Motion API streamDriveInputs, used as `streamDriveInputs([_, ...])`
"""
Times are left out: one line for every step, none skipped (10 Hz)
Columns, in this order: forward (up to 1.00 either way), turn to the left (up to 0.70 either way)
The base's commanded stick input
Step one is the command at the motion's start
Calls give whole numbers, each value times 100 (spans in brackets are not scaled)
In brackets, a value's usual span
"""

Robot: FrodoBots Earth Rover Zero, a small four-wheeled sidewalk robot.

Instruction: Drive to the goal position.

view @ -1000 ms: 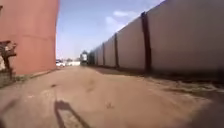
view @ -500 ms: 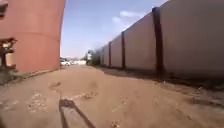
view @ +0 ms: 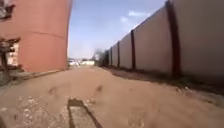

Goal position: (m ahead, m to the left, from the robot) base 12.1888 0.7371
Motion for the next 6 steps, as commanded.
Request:
streamDriveInputs([100, 27])
streamDriveInputs([100, 27])
streamDriveInputs([100, 18])
streamDriveInputs([100, 1])
streamDriveInputs([100, 0])
streamDriveInputs([100, 0])
